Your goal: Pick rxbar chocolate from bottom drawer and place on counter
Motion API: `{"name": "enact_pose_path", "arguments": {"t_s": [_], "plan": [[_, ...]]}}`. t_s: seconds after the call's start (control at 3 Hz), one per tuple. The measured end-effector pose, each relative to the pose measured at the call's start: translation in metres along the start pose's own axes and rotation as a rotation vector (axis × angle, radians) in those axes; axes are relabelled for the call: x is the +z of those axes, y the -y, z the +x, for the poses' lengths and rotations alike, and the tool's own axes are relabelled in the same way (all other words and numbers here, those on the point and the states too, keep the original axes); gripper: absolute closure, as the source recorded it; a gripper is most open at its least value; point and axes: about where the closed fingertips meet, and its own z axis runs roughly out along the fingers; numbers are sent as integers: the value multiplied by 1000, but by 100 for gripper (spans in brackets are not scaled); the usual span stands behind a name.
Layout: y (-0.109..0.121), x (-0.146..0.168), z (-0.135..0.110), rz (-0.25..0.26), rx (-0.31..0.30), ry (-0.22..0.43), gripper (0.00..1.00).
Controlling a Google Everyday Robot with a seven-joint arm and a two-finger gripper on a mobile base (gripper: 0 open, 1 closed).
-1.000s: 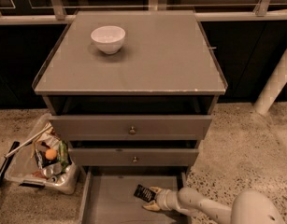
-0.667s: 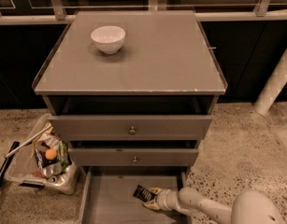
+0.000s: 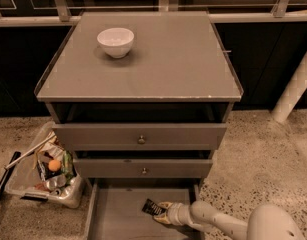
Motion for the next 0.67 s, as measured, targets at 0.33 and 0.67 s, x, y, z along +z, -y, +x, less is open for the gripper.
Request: {"name": "enact_pose_path", "arguments": {"t_s": [0.33,0.67], "plan": [[-5,-4,-3,-11,-3,-2,100],[-9,-18,-15,-18,-19,3,100]]}}
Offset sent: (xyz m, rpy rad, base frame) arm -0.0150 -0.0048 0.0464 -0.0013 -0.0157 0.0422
